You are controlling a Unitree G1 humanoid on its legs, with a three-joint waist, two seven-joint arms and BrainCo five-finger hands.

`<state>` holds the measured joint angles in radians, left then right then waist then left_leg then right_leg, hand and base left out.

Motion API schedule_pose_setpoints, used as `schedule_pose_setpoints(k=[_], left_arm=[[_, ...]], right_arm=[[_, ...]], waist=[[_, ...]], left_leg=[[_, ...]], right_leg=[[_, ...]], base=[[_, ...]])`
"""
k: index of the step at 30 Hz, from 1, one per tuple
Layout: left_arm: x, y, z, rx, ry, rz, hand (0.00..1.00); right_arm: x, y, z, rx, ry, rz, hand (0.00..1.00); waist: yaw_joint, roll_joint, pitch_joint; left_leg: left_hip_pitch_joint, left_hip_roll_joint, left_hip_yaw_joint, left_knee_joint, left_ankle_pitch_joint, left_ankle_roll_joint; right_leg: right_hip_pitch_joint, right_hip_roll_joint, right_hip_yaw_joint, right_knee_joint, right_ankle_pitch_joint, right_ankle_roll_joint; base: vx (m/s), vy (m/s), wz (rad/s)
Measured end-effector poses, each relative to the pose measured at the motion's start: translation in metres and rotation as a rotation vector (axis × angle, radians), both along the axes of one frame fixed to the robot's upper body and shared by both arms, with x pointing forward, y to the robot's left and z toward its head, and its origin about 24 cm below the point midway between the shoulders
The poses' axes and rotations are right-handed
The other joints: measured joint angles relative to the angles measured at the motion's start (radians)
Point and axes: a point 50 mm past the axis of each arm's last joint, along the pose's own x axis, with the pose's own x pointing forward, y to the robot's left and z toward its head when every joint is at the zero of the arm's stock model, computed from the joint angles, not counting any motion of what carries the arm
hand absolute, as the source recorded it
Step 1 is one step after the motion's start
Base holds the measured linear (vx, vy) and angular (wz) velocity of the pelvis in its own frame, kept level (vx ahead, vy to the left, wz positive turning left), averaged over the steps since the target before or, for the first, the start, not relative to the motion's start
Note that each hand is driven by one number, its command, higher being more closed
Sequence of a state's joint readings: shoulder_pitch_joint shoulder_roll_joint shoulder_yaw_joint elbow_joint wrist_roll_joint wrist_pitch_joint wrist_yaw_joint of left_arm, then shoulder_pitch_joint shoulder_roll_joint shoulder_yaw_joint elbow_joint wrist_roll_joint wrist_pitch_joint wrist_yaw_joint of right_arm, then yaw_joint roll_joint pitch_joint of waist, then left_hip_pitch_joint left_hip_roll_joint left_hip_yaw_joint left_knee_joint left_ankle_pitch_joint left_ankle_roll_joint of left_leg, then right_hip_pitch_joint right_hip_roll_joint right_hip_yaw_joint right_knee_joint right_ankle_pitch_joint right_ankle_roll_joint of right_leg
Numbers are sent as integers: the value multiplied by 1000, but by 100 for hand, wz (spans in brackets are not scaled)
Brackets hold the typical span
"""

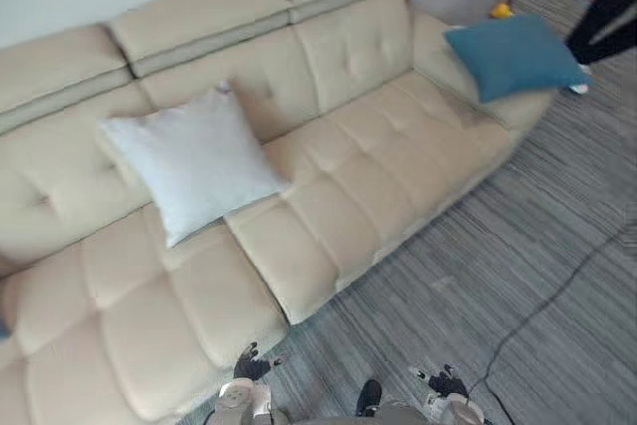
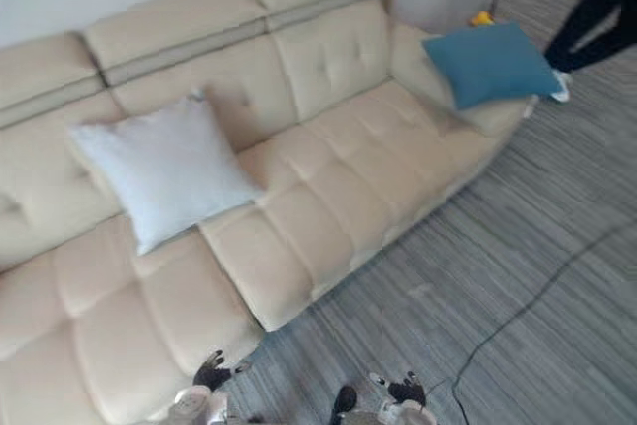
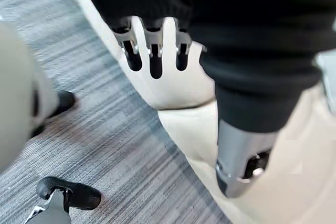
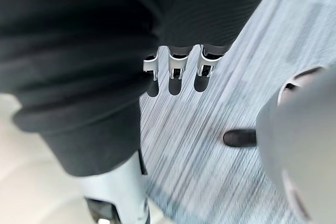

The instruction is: Pick up cushions and gather them together orderly.

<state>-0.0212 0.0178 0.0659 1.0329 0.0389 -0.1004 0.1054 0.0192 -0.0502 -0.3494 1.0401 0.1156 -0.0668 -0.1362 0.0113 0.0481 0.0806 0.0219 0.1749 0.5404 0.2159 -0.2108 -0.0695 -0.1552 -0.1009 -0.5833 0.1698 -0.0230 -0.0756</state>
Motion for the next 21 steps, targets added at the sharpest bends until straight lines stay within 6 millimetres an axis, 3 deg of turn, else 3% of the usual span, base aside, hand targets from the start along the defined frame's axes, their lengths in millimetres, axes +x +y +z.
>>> schedule_pose_setpoints(k=[3,4,5,6,7,8,9,10,12,14,15,17,18,20,21], left_arm=[[7,4,3,22,-16,-31,0],[7,5,3,26,-16,-35,0],[7,5,3,32,-16,-48,0],[6,8,3,39,-12,-47,0],[2,8,2,36,-4,-44,0],[-1,7,1,35,3,-41,0],[-4,6,-1,30,12,-40,0],[-2,4,0,26,2,-40,0],[6,3,6,27,-43,-36,0],[10,-1,8,20,-63,-33,0],[11,-2,8,18,-66,-31,0],[7,-3,7,10,-56,-28,0],[5,-3,6,9,-50,-22,0],[-2,4,3,15,-31,12,0],[-1,6,4,19,-30,11,0]], right_arm=[[-2,-2,0,-4,9,-1,0],[-3,-2,-1,-2,13,-2,0],[-7,0,-3,5,28,-3,0],[-12,2,-5,14,45,-4,0],[-12,3,-5,15,42,-14,0],[-10,3,-4,9,36,-13,0],[-9,5,-4,9,32,-11,0],[-5,4,-2,0,16,-17,0],[0,4,-1,-5,6,-24,0],[0,5,-1,-5,7,-26,0],[-1,4,-1,-11,10,-27,0],[-1,5,-1,-12,11,-24,0],[0,6,-1,-10,10,-23,0],[-7,16,-4,17,24,-29,0],[-9,18,-5,23,29,-27,0]], waist=[[-8,0,5],[-10,-1,8],[-13,-4,21],[-10,-6,36],[-5,1,46],[-4,4,55],[-2,-1,61],[2,2,66],[26,-15,79],[50,-17,82],[51,-16,83],[53,-10,75],[54,-1,65],[58,-42,37],[70,-60,33]], left_leg=[[14,3,2,19,-3,-9],[9,19,0,62,-13,-24],[-13,68,-12,199,-33,-53],[-61,128,-47,387,-21,-33],[-119,177,-108,554,18,28],[-165,191,-156,643,49,62],[-202,191,-207,704,31,54],[-267,153,-285,749,-29,18],[-354,51,-356,626,-81,23],[-378,-2,-388,471,-77,18],[-380,-47,-434,334,-58,-4],[-352,-87,-514,176,38,-2],[-342,-93,-513,170,55,7],[-312,-107,-429,172,31,28],[-275,-122,-383,173,-1,37]], right_leg=[[-11,21,59,4,-41,23],[-7,29,69,4,-56,25],[9,42,87,4,-83,23],[40,64,105,4,-95,16],[67,89,127,4,-105,8],[84,103,148,6,-114,-1],[87,111,167,16,-123,-8],[85,113,207,39,-141,-18],[89,112,294,37,-144,-22],[95,107,345,36,-150,-14],[105,100,374,35,-161,3],[115,100,443,37,-191,39],[117,98,461,37,-196,46],[105,50,502,97,-227,94],[63,12,503,221,-252,136]], base=[[92,-85,-64],[30,-84,-59],[24,-112,-56],[32,-101,-67],[67,-93,-60],[148,-36,-54],[157,17,-67],[235,55,-82],[225,74,-117],[214,122,-105],[222,147,-91],[327,214,-99],[448,258,-108],[396,180,-100],[359,153,-88]])
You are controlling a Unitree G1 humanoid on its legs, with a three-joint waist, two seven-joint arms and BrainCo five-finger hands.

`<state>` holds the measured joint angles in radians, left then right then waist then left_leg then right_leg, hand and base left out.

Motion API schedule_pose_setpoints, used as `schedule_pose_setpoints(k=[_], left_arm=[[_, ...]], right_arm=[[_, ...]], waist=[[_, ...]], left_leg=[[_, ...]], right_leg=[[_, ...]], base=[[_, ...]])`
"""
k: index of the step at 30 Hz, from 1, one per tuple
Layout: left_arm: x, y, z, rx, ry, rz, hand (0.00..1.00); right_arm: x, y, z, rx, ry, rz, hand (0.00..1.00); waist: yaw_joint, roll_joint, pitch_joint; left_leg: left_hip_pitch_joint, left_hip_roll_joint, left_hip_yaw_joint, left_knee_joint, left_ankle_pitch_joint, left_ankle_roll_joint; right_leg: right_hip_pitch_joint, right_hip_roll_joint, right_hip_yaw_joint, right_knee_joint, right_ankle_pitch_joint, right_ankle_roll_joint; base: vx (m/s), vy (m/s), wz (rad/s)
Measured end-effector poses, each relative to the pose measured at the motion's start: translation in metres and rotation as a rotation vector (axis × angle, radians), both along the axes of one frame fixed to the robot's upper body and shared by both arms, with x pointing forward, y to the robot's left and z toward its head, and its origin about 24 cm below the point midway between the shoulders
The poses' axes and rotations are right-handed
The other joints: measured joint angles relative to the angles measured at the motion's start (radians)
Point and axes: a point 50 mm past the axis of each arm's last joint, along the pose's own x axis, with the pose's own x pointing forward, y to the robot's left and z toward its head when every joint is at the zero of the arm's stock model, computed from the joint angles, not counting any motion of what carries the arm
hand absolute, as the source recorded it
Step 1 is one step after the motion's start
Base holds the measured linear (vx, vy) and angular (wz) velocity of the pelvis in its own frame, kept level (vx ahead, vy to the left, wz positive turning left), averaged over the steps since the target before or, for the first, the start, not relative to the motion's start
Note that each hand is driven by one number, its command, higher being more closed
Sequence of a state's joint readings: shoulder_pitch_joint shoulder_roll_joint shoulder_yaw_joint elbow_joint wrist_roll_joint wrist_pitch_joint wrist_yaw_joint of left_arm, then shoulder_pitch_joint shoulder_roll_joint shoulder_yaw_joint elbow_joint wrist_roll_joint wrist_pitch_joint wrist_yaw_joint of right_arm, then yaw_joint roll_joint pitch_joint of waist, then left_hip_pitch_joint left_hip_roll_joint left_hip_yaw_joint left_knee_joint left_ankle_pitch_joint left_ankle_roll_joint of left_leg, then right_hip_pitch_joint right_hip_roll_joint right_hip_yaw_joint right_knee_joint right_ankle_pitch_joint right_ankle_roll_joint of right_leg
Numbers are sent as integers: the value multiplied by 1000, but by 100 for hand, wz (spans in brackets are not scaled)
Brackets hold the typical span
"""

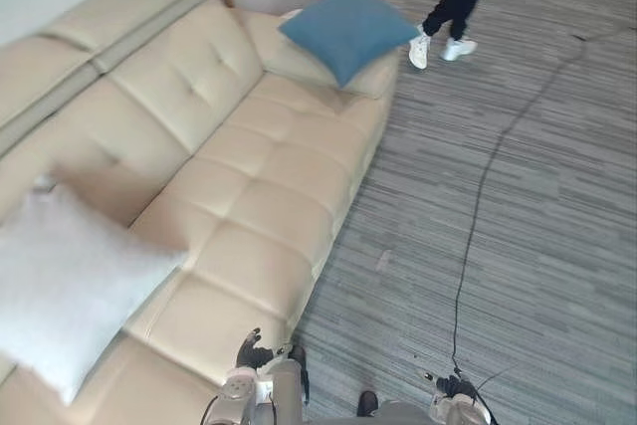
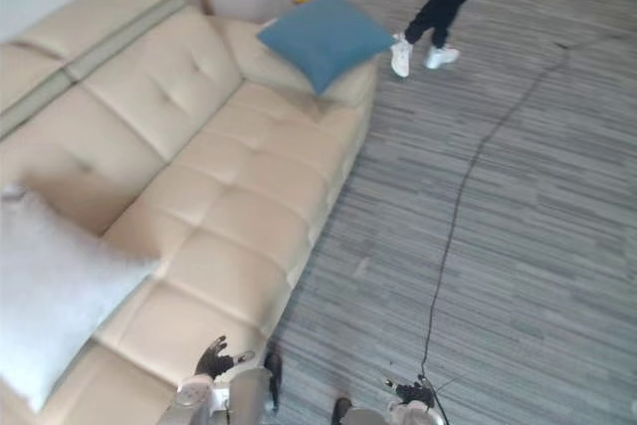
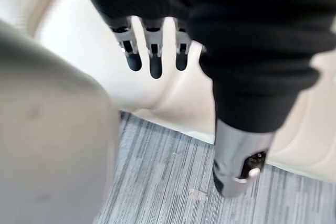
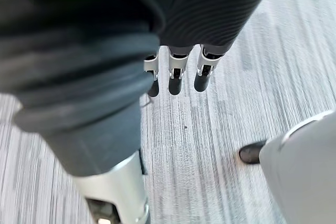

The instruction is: Pick up cushions and gather them together orderly.

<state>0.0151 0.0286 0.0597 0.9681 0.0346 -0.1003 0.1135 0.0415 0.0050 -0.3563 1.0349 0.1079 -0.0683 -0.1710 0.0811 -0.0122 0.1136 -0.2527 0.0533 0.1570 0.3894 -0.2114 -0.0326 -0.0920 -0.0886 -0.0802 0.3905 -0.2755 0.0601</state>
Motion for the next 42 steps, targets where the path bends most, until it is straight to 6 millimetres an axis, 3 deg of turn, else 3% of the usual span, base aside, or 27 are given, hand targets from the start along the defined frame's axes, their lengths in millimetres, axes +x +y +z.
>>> schedule_pose_setpoints(k=[1,3,4,6,9,11,12,13,14,16,18,19,21,23,25,26,28,29,30,31,32,34,36,37,38,40,42], left_arm=[[-1,-1,-1,-1,6,-3,0],[-3,-4,-2,-3,18,-23,0],[-3,-4,-2,0,20,-30,0],[-2,-4,-3,14,29,-44,0],[-1,-2,-3,31,33,-56,0],[-3,0,-4,43,48,-78,0],[-7,3,-6,54,68,-88,0],[-9,5,-6,59,74,-85,0],[-11,-2,-9,37,89,-81,0],[-5,-11,-7,17,74,-84,0],[-2,-17,-7,2,65,-87,0],[-3,-17,-7,-1,68,-86,0],[2,-16,-4,0,37,-76,0],[7,-17,0,-2,4,-80,0],[12,-18,2,-3,-15,-82,0],[13,-18,3,-3,-22,-82,0],[12,-18,3,-3,-19,-82,0],[10,-17,2,-3,-14,-80,0],[10,-13,2,7,-12,-79,0],[10,-12,2,9,-12,-79,0],[10,-4,2,28,-10,-77,0],[9,-2,2,27,-6,-71,0],[2,0,-2,27,26,-66,0],[-1,2,-3,30,35,-64,0],[-5,3,-4,33,46,-66,0],[-6,3,-4,37,51,-67,0],[-4,1,-4,34,47,-70,0]], right_arm=[[0,-1,0,-1,-1,0,0],[2,-5,1,-14,-6,18,0],[4,-6,2,-19,-8,26,0],[7,-9,3,-28,-13,42,0],[15,-14,6,-42,-33,50,0],[21,-17,9,-54,-48,58,0],[18,-18,8,-59,-36,69,0],[13,-16,6,-54,-22,71,0],[18,-30,11,-89,-37,66,0],[21,-36,13,-105,-42,73,0],[18,-39,12,-110,-23,75,0],[13,-35,8,-97,11,84,0],[11,-30,6,-79,15,76,0],[19,-31,9,-74,-13,55,0],[21,-31,10,-68,-24,18,0],[22,-30,10,-68,-26,16,0],[22,-30,10,-69,-25,15,0],[20,-29,9,-67,-17,15,0],[20,-23,8,-54,-17,19,0],[21,-20,7,-45,-18,20,0],[18,-18,6,-36,-12,19,0],[17,-21,6,-43,-7,17,0],[7,-17,2,-27,20,12,0],[4,-16,0,-23,32,15,0],[-1,-14,-1,-13,44,12,0],[0,-17,-1,-23,43,14,0],[11,-15,4,-37,-3,39,0]], waist=[[0,-1,-1],[-24,8,4],[-27,11,5],[-29,29,15],[-44,47,25],[-59,50,29],[-69,31,23],[-72,9,20],[-72,62,29],[-77,82,31],[-78,89,49],[-73,87,69],[-64,73,81],[-58,68,87],[-42,70,87],[-32,71,87],[-27,75,86],[-19,85,80],[-8,76,70],[-7,59,65],[-8,27,51],[-6,16,49],[-21,17,52],[-23,17,52],[-23,16,51],[-27,29,53],[-28,51,55]], left_leg=[[24,-5,18,-2,-11,14],[128,-17,60,-11,-66,37],[154,-16,64,-18,-74,38],[276,4,79,-106,-74,38],[352,49,79,-169,-74,37],[377,65,74,-179,-73,36],[415,57,56,-177,-74,-1],[434,45,37,-173,-79,-18],[455,83,-3,-139,-86,-40],[374,103,-50,28,-26,-99],[268,121,-98,275,122,-88],[196,150,-103,477,78,-82],[108,157,-67,591,14,-58],[5,120,-28,532,-33,-29],[-57,53,-31,317,-39,-32],[-60,16,-41,115,-11,-32],[-56,-16,-65,-84,54,-42],[-49,-17,-69,-212,150,-35],[-34,-22,-58,-198,234,-4],[-38,-36,-54,-177,220,10],[-59,-69,-48,-113,152,38],[-31,-77,-9,-63,74,55],[84,-83,0,-63,13,65],[117,-83,0,-69,2,66],[194,-83,1,-103,-8,64],[281,-68,-5,-170,-8,63],[335,-21,-12,-203,-19,44]], right_leg=[[-19,-14,-5,68,-6,16],[-112,-83,-56,371,8,72],[-128,-98,-82,421,3,63],[-176,-122,-193,446,-37,-6],[-275,-96,-245,293,-33,-24],[-324,-77,-243,187,28,-26],[-320,-64,-239,13,194,-60],[-315,-71,-233,-30,301,-111],[-321,-42,-235,53,251,-126],[-302,-25,-241,55,178,-140],[-230,-4,-243,16,148,-151],[-128,19,-247,-49,136,-160],[-19,35,-237,-123,128,-168],[68,37,-218,-201,126,-169],[133,36,-200,-258,122,-157],[168,35,-189,-282,111,-139],[207,40,-182,-309,98,-116],[237,57,-164,-329,77,-89],[256,50,-125,-329,48,-73],[255,34,-113,-324,33,-72],[247,-3,-96,-277,1,-59],[182,-40,-31,-75,-31,-4],[35,-89,-22,362,4,120],[17,-98,-36,421,2,115],[-16,-123,-85,476,-24,71],[-69,-136,-173,420,-54,28],[-162,-105,-223,230,-50,5]], base=[[501,221,-88],[494,169,-42],[444,63,-25],[455,9,-30],[478,-113,-12],[491,-211,1],[442,-209,9],[583,-269,-5],[550,-253,-7],[523,-255,-10],[470,-244,-3],[522,-216,-13],[462,-154,-19],[406,-61,-26],[346,12,-31],[290,50,-23],[395,121,-22],[523,211,-50],[455,193,-53],[486,167,-49],[518,138,-37],[523,162,-43],[551,181,-19],[641,118,5],[534,42,0],[554,-4,0],[453,-99,8]])
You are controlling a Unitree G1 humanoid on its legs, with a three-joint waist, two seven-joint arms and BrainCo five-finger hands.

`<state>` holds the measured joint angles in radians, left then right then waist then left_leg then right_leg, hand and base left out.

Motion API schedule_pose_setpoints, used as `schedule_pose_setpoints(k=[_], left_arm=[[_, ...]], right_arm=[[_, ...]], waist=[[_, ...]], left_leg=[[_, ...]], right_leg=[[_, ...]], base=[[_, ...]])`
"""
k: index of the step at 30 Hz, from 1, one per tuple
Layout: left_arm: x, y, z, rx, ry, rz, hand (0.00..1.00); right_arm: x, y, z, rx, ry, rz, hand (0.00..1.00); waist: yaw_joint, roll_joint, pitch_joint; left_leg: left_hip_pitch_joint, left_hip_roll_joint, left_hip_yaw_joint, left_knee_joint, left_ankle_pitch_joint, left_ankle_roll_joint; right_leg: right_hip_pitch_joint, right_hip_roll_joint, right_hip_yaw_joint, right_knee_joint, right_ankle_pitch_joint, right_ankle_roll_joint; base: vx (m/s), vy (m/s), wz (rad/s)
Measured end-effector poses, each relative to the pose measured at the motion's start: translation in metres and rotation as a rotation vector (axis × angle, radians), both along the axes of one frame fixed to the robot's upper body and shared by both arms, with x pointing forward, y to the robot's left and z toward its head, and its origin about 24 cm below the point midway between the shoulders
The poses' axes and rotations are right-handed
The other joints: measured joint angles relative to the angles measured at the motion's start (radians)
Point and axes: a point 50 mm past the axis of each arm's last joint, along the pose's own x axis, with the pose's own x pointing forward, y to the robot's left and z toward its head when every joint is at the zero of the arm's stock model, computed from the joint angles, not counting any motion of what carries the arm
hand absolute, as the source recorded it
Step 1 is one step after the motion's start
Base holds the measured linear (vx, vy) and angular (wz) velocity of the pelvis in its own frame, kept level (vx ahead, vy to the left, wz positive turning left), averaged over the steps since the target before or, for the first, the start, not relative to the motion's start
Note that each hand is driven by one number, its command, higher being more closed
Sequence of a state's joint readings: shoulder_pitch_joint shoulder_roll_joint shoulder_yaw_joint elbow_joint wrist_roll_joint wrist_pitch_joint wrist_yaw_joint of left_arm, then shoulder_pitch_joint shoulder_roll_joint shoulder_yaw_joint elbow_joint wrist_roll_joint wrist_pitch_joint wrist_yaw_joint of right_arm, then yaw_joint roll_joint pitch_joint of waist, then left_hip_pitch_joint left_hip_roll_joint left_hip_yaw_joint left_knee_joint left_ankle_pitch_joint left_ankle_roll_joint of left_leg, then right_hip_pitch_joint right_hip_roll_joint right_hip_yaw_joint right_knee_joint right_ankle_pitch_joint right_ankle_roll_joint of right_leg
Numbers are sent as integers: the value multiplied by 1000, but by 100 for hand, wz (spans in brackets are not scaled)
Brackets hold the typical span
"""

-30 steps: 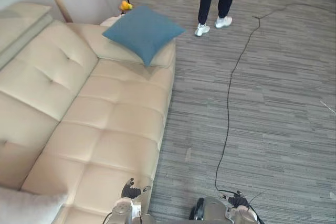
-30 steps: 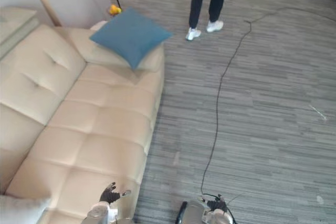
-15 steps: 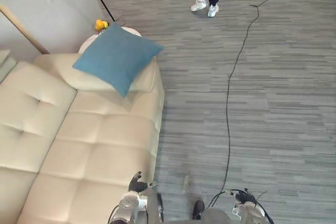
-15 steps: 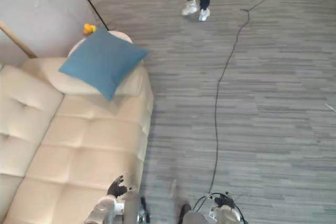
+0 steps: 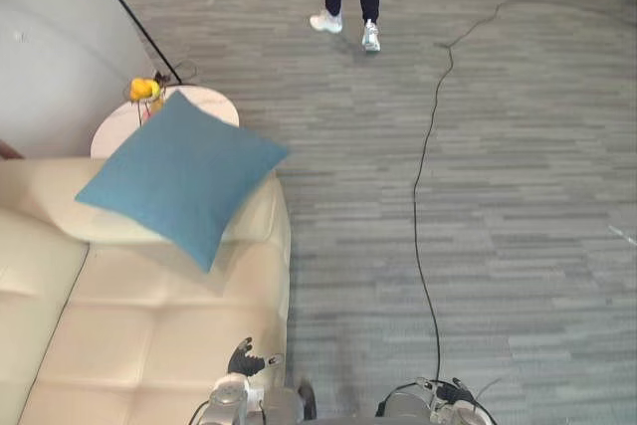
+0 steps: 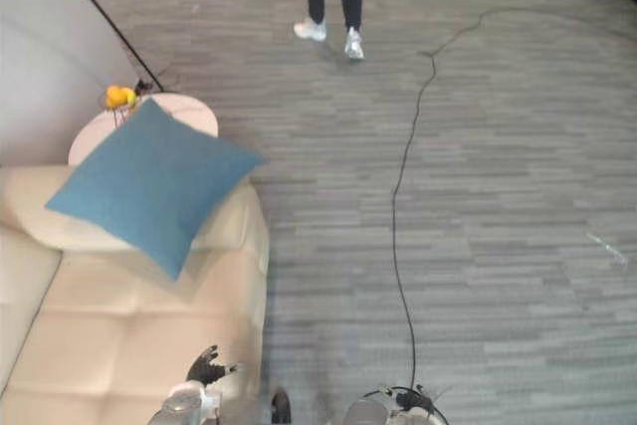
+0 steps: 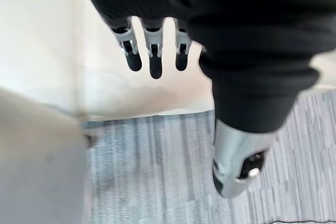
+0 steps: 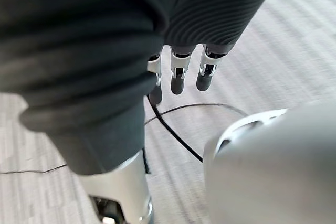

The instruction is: Pick up cushions and gather them together orderly.

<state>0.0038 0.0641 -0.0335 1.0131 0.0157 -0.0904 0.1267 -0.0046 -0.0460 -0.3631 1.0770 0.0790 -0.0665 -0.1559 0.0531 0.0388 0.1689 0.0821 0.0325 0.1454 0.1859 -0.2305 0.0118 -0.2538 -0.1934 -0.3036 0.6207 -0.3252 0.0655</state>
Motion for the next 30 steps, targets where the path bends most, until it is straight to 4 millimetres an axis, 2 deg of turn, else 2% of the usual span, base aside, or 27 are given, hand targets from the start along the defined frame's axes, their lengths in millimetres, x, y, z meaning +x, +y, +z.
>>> schedule_pose_setpoints(k=[1,2,3,4,5,6,7,8,9,10,11,12,13,14,16,19,20,21,22,24,25,26,27,28,30], left_arm=[[0,0,0,1,0,-2,0],[0,0,0,3,1,0,0],[-1,0,-1,3,4,3,0],[-6,0,-2,2,14,10,0],[-9,1,-3,0,21,19,0],[-14,0,-5,-4,38,30,0],[-13,-8,-6,-18,44,25,0],[-13,-14,-6,-30,40,29,0],[-12,-20,-7,-47,36,28,0],[-12,-21,-6,-49,36,28,0],[-9,-24,-6,-57,28,26,0],[-7,-25,-5,-58,22,25,0],[-6,-24,-4,-58,15,24,0],[-3,-24,-2,-58,-2,24,0],[-2,-24,-1,-59,-13,24,0],[0,-24,-1,-56,-18,17,0],[0,-25,-1,-54,-15,2,0],[-3,-26,-2,-53,-6,1,0],[-3,-25,-2,-51,-6,0,0],[-4,-11,-2,-18,2,11,0],[-4,-9,-2,-13,3,10,0],[-5,-4,-2,1,9,9,0],[-6,-3,-2,2,11,9,0],[-8,-3,-3,3,19,11,0],[-10,-5,-5,-2,28,12,0]], right_arm=[[2,1,1,-5,-9,14,0],[8,1,4,-17,-38,30,0],[8,1,4,-17,-39,33,0],[9,1,5,-23,-44,38,0],[9,2,5,-35,-42,55,0],[8,-1,7,-58,-44,65,0],[12,-8,10,-88,-46,85,0],[13,-13,11,-105,-47,95,0],[15,-17,13,-121,-48,103,0],[15,-18,13,-123,-48,105,0],[15,-18,13,-124,-39,109,0],[11,-18,10,-117,-19,108,0],[9,-17,9,-115,-10,108,0],[3,-18,7,-113,6,104,0],[4,-18,8,-116,0,104,0],[10,-16,10,-127,-18,109,0],[8,-17,10,-141,-8,108,0],[4,-18,9,-147,4,108,0],[3,-18,9,-148,8,106,0],[5,1,5,-113,7,136,0],[6,3,5,-108,5,138,0],[6,8,4,-99,8,146,0],[6,8,4,-100,12,150,0],[1,7,2,-110,34,161,0],[-2,6,1,-114,51,167,0]], waist=[[-4,5,1],[-17,12,6],[-20,12,6],[-28,9,6],[-37,-6,1],[-50,-1,3],[-47,33,2],[-45,53,-2],[-47,72,0],[-46,78,-1],[-47,80,3],[-48,79,9],[-48,80,10],[-46,70,15],[-45,72,11],[-40,72,11],[-41,75,9],[-40,89,2],[-39,86,4],[-12,36,-22],[-12,30,-21],[-12,14,-23],[-12,10,-25],[-9,5,-27],[-10,7,-28]], left_leg=[[7,11,-4,0,-3,-4],[32,38,-19,-1,-9,-15],[41,45,-22,-1,-12,-19],[74,59,-30,1,-23,-36],[100,59,-53,4,-37,-57],[127,73,-104,25,-74,-76],[123,106,-130,60,-78,-76],[97,123,-156,117,-73,-85],[50,144,-183,216,-53,-108],[40,148,-185,235,-46,-114],[-34,169,-187,385,31,-142],[-88,189,-165,501,23,-155],[-106,194,-150,534,16,-159],[-153,203,-78,566,2,-146],[-193,185,-7,479,-21,-122],[-253,148,97,260,-1,-101],[-254,145,187,151,59,-83],[-255,159,258,84,164,-63],[-252,158,262,87,164,-47],[-229,109,269,40,157,-41],[-222,100,268,33,158,-40],[-204,69,257,8,156,-32],[-196,58,253,2,153,-28],[-155,14,234,-29,136,-9],[-125,-15,213,-55,122,7]], right_leg=[[-17,13,6,-46,17,-3],[-51,47,45,-178,95,-10],[-59,56,61,-217,124,-10],[-71,74,105,-347,230,-4],[-63,71,132,-443,310,11],[-59,79,146,-405,426,-27],[-70,99,132,-334,362,-35],[-82,105,111,-282,312,-53],[-76,110,77,-243,272,-79],[-73,110,72,-240,265,-84],[-20,112,32,-265,241,-103],[54,113,-7,-326,237,-109],[87,113,-22,-349,236,-110],[180,110,-76,-418,236,-110],[227,102,-120,-465,238,-107],[252,73,-176,-489,233,-82],[267,60,-206,-486,222,-57],[282,67,-219,-481,208,-33],[288,66,-215,-479,204,-27],[301,41,-204,-510,214,6],[306,36,-206,-515,216,10],[324,17,-221,-521,216,27],[332,8,-229,-518,213,32],[358,-39,-245,-464,181,62],[351,-85,-242,-370,161,73]], base=[[446,-157,20],[359,-163,21],[471,-248,30],[510,-310,37],[630,-428,64],[528,-375,55],[478,-355,45],[439,-314,31],[426,-314,30],[418,-310,54],[443,-302,74],[360,-241,87],[359,-210,106],[212,-113,86],[231,-97,81],[141,28,69],[153,121,71],[191,158,62],[182,153,23],[178,129,-2],[197,110,17],[166,84,25],[239,134,48],[195,115,38],[178,139,51]])
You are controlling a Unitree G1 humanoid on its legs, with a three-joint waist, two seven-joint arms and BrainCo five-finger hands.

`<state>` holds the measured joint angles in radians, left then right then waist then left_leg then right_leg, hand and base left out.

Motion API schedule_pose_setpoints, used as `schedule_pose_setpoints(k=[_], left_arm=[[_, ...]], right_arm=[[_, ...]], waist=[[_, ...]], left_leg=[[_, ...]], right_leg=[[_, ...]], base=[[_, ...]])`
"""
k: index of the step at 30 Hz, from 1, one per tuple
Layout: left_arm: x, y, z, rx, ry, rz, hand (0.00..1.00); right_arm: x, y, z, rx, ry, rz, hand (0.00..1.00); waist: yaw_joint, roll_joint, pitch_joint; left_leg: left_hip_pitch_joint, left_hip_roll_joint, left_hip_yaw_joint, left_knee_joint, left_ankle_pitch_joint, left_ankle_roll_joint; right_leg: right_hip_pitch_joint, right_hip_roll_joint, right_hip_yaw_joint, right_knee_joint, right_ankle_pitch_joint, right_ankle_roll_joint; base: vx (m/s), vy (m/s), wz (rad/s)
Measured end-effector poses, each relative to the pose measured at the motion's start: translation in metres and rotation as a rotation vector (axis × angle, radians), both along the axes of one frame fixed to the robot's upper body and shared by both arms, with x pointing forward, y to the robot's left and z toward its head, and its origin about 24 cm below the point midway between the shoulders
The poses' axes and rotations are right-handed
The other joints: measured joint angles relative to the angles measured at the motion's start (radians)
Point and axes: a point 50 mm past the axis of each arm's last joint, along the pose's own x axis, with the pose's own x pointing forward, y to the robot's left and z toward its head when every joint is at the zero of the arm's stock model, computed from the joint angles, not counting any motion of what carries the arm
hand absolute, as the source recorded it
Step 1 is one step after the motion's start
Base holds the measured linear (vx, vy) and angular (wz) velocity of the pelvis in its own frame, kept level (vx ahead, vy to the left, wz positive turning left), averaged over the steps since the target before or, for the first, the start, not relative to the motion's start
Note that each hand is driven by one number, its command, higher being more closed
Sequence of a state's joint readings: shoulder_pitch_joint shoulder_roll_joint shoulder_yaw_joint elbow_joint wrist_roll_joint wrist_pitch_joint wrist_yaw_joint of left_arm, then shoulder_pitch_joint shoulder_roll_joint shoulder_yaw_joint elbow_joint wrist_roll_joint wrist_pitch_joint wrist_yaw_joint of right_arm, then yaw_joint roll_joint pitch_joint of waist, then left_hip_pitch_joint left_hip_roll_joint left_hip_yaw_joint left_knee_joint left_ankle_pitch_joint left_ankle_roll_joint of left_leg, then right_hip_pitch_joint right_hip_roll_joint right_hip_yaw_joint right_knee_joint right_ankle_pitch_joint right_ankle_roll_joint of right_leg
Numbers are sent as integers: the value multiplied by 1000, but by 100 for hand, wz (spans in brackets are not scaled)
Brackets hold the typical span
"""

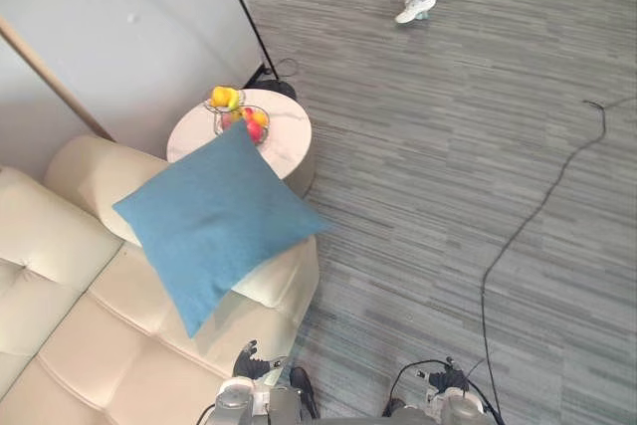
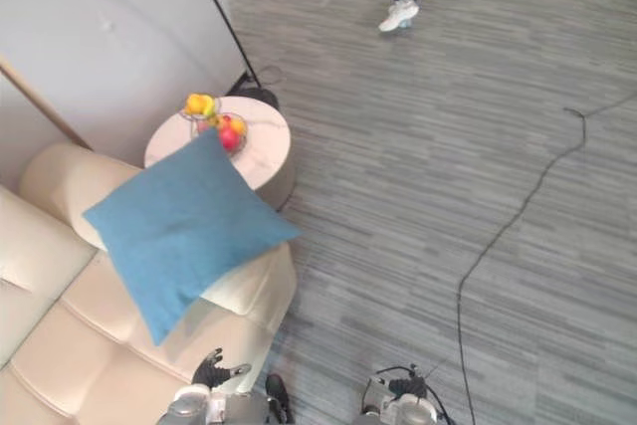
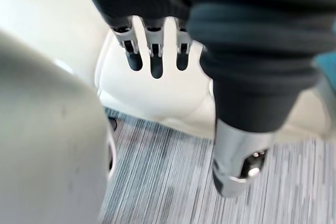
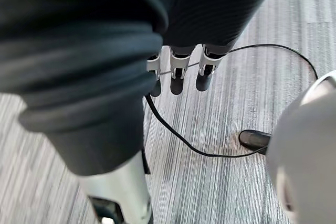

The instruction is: Pick up cushions and gather them together orderly.

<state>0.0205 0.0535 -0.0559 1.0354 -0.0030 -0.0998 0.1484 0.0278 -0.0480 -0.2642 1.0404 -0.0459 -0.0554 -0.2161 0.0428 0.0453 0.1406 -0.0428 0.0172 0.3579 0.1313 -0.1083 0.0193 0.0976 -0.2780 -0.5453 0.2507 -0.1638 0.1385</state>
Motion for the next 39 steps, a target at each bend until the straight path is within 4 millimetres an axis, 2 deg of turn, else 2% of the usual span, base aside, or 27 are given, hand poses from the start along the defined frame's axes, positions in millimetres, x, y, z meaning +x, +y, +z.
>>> schedule_pose_setpoints(k=[1,2,3,4,5,6,7,8,9,10,11,12,13,15,16,17,20,21,22,23,24,25,27,29,33,38,39], left_arm=[[-3,-4,-1,-11,8,-1,0],[-5,-4,-2,-8,13,-8,0],[-5,-3,-2,-6,13,-10,0],[-7,-1,-2,2,20,-15,0],[-11,4,-3,15,31,-10,0],[-11,5,-3,14,27,0,0],[-10,4,-3,11,25,2,0],[-10,2,-3,6,25,0,0],[-10,1,-3,4,26,0,0],[-10,0,-3,1,26,5,0],[-10,4,-3,10,25,2,0],[-10,7,-2,22,24,-4,0],[-9,7,-3,18,27,6,0],[-13,1,-4,-6,34,35,0],[-14,0,-4,-11,35,38,0],[-13,-2,-4,-22,31,53,0],[-7,-1,-2,-29,10,51,0],[-3,-2,0,-35,-9,42,0],[-2,-2,0,-36,-14,38,0],[-2,-2,1,-33,-15,38,0],[-2,-2,0,-32,-13,34,0],[1,0,1,-14,-15,7,0],[1,4,1,18,-7,-52,0],[2,6,1,33,1,-78,0],[-1,2,-1,18,17,-78,0],[-13,8,-5,22,57,-68,0],[-15,12,-6,29,64,-66,0]], right_arm=[[-2,-3,0,-9,12,3,0],[0,-4,1,-17,11,10,0],[1,-5,1,-18,7,12,0],[3,-3,1,-17,4,16,0],[4,1,1,-9,3,27,0],[7,3,1,-6,-4,30,0],[14,5,3,-3,-20,35,0],[17,7,4,-3,-29,55,0],[19,8,4,-4,-33,63,0],[21,10,5,0,-40,68,0],[18,14,3,11,-33,62,0],[16,18,2,24,-28,56,0],[16,19,2,36,-33,37,0],[17,16,3,25,-34,28,0],[17,16,3,24,-35,26,0],[16,15,3,25,-36,14,0],[3,-1,1,30,-30,-96,0],[-14,-25,1,52,-32,-221,0],[-24,-37,1,80,-33,-262,0],[-37,-55,5,35,-42,-318,0],[-40,-58,6,24,-51,-332,0],[-46,-60,7,20,-66,-344,0],[-47,-48,3,55,-60,-343,0],[-49,-33,-4,71,-14,-327,0],[-57,-12,-12,150,34,-329,0],[-58,-12,-12,156,36,-326,0],[-57,-12,-12,156,35,-326,0]], waist=[[0,18,-12],[-1,16,-20],[-2,23,-20],[-9,11,-21],[-6,11,-22],[-6,12,-21],[-4,13,-19],[-4,29,-13],[-4,29,-12],[-6,19,-16],[-7,-3,-19],[-7,-29,-21],[-6,-25,-19],[-4,5,-36],[-5,10,-36],[-6,15,-36],[-9,2,-35],[-9,-4,-33],[-9,-9,-32],[-11,-18,-30],[-11,-23,-29],[-17,-42,-25],[-31,-73,-27],[-40,-85,-29],[-41,-63,-28],[-43,-43,-42],[-43,-47,-41]], left_leg=[[13,-18,-32,-15,-1,3],[36,-38,-77,-12,-7,15],[44,-41,-93,-10,-6,19],[57,-40,-132,-5,-12,26],[66,-34,-177,-11,-12,26],[70,-28,-194,-13,-12,25],[81,-9,-232,-17,-12,24],[85,5,-269,-18,-16,17],[88,10,-284,-18,-20,10],[89,14,-324,-14,-26,-5],[80,1,-359,-3,-38,-29],[82,-15,-376,1,-46,-42],[82,-6,-406,16,-62,-62],[74,28,-442,13,-67,-83],[74,35,-450,13,-68,-84],[69,56,-455,16,-64,-101],[38,95,-435,48,-52,-123],[25,106,-389,64,-53,-126],[26,112,-348,63,-53,-126],[25,116,-283,61,-48,-131],[25,116,-263,61,-42,-131],[23,109,-207,62,-21,-128],[10,109,-181,45,-7,-122],[21,94,-180,-6,34,-117],[80,73,-177,-102,81,-103],[118,68,-177,-174,94,-97],[124,63,-177,-196,110,-94]], right_leg=[[-37,-43,13,144,1,-1],[-96,-93,62,325,19,-28],[-118,-102,87,370,14,-38],[-146,-85,156,430,-36,-42],[-173,-43,191,419,-79,-51],[-186,-24,199,405,-89,-47],[-216,24,224,364,-100,-50],[-249,68,272,309,-99,-50],[-260,85,299,281,-97,-51],[-276,122,383,189,-74,-46],[-273,133,447,89,-11,-50],[-272,125,472,64,23,-55],[-269,121,451,96,29,-68],[-250,141,375,90,-4,-93],[-242,144,360,89,-10,-98],[-216,152,311,80,-23,-105],[-158,167,216,37,-28,-111],[-127,168,178,13,-25,-115],[-114,168,168,6,-25,-116],[-103,164,163,1,-25,-116],[-100,161,162,-1,-25,-116],[-93,151,164,-13,-24,-114],[-96,159,163,-53,-6,-111],[-94,159,163,-92,22,-107],[-55,158,163,-152,62,-97],[-43,166,169,-154,67,-95],[-45,167,169,-162,71,-96]], base=[[239,182,92],[265,162,90],[263,47,115],[248,-31,118],[232,-56,120],[210,-79,104],[176,-104,91],[167,-121,88],[157,-168,91],[155,-225,100],[126,-245,101],[117,-293,96],[130,-288,70],[212,-292,71],[194,-245,87],[165,-219,107],[156,-154,104],[103,-53,66],[144,-50,62],[63,-1,29],[63,18,20],[20,25,8],[13,12,3],[1,3,2],[-35,32,5],[-95,41,2],[-91,28,3]])
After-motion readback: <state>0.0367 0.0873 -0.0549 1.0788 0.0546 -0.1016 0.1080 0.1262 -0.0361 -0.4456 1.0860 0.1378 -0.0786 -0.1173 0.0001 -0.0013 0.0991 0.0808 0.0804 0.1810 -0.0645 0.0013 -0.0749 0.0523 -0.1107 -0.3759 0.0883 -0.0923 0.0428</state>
